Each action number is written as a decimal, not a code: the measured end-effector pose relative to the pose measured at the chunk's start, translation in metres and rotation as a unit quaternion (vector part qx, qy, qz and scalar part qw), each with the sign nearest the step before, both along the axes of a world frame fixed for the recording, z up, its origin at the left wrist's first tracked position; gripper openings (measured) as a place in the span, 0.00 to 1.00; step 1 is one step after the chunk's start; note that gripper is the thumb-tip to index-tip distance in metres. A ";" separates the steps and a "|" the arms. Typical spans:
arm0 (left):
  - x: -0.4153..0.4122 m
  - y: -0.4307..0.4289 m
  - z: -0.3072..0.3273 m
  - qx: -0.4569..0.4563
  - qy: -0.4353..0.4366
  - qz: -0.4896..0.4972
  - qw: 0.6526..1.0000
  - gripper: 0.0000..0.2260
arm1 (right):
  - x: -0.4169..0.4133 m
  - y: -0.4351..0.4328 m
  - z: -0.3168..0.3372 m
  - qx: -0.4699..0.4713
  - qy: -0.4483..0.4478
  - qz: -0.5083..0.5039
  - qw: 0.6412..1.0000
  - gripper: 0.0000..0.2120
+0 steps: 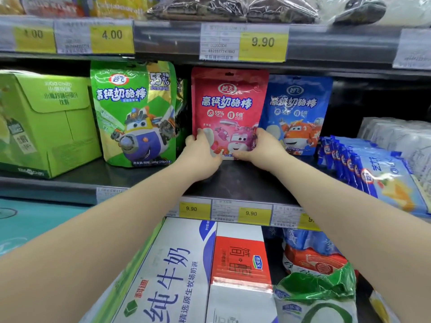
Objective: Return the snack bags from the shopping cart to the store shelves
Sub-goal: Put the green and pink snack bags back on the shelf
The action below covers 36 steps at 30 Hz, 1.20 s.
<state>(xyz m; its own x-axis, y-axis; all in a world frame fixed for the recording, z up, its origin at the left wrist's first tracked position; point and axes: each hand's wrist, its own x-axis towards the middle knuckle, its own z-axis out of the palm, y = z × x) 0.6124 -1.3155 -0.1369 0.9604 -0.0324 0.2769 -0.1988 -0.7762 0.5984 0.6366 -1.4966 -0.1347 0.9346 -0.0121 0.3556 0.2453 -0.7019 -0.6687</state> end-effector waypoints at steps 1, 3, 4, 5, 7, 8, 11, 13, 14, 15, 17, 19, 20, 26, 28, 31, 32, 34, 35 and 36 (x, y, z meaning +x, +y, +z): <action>0.002 0.000 0.000 0.001 -0.001 -0.001 1.000 0.39 | 0.002 0.001 0.000 -0.003 0.001 0.000 1.000 0.31; 0.005 0.001 -0.001 -0.007 -0.007 -0.006 1.000 0.37 | 0.005 0.000 -0.002 -0.008 0.005 0.001 1.000 0.30; 0.006 0.001 -0.003 -0.013 -0.009 -0.008 1.000 0.36 | 0.006 -0.001 -0.002 -0.007 0.004 0.004 1.000 0.30; 0.006 0.002 -0.003 -0.017 -0.009 -0.009 1.000 0.35 | 0.006 -0.001 -0.002 -0.004 0.005 0.007 1.000 0.29; 0.006 0.003 -0.004 -0.024 -0.010 -0.009 1.000 0.34 | 0.005 -0.002 -0.003 -0.001 0.006 0.009 1.000 0.29; 0.006 0.003 -0.004 -0.028 -0.010 -0.008 1.000 0.34 | 0.004 -0.003 -0.003 -0.006 0.007 0.006 1.000 0.29; 0.003 0.003 -0.004 -0.021 -0.005 -0.003 1.000 0.35 | 0.003 -0.005 -0.004 -0.015 0.009 -0.014 1.000 0.28; 0.002 0.004 -0.004 -0.009 0.003 0.001 1.000 0.36 | 0.001 -0.007 -0.003 -0.012 0.006 -0.027 1.000 0.28; 0.001 0.005 -0.004 -0.004 0.006 0.003 1.000 0.37 | -0.002 -0.008 -0.002 -0.007 0.007 -0.032 0.999 0.28; 0.000 0.006 -0.003 0.002 0.009 0.002 1.000 0.37 | -0.004 -0.008 -0.002 -0.002 0.008 -0.038 0.999 0.27; -0.001 0.008 -0.002 0.014 0.011 -0.004 1.000 0.36 | -0.008 -0.009 -0.001 -0.003 0.002 -0.049 0.999 0.26; -0.005 0.010 -0.002 0.028 0.017 -0.011 0.999 0.35 | -0.013 -0.008 -0.001 -0.007 -0.003 -0.059 0.998 0.26; -0.008 0.011 -0.001 0.039 0.018 -0.016 0.999 0.34 | -0.015 -0.007 -0.001 -0.009 -0.007 -0.062 0.998 0.26; -0.029 0.016 0.004 0.095 0.031 -0.045 0.994 0.30 | -0.029 -0.011 -0.002 0.012 0.017 -0.075 0.997 0.27; -0.036 0.017 0.008 0.124 0.029 -0.054 0.990 0.30 | -0.036 -0.014 -0.002 -0.015 0.025 -0.081 0.996 0.27; -0.052 0.020 0.013 0.160 0.025 -0.067 0.984 0.29 | -0.050 -0.015 0.000 -0.051 0.032 -0.072 0.996 0.27; -0.059 0.021 0.016 0.172 0.024 -0.070 0.982 0.29 | -0.056 -0.015 0.002 -0.059 0.035 -0.067 0.995 0.27; -0.070 0.022 0.026 0.190 0.030 -0.077 0.978 0.28 | -0.068 -0.015 0.008 -0.085 0.048 -0.054 0.994 0.25; -0.076 0.024 0.032 0.198 0.039 -0.079 0.976 0.28 | -0.074 -0.014 0.013 -0.104 0.055 -0.044 0.992 0.23; -0.080 0.025 0.039 0.209 0.047 -0.080 0.974 0.27 | -0.081 -0.011 0.019 -0.128 0.057 -0.031 0.990 0.20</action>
<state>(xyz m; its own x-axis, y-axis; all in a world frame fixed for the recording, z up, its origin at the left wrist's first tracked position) 0.5323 -1.2900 -0.0982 0.9544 -0.2740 0.1189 -0.2962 -0.9194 0.2586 0.5558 -1.5079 -0.1154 0.9693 0.0066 0.2457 0.1295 -0.8634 -0.4876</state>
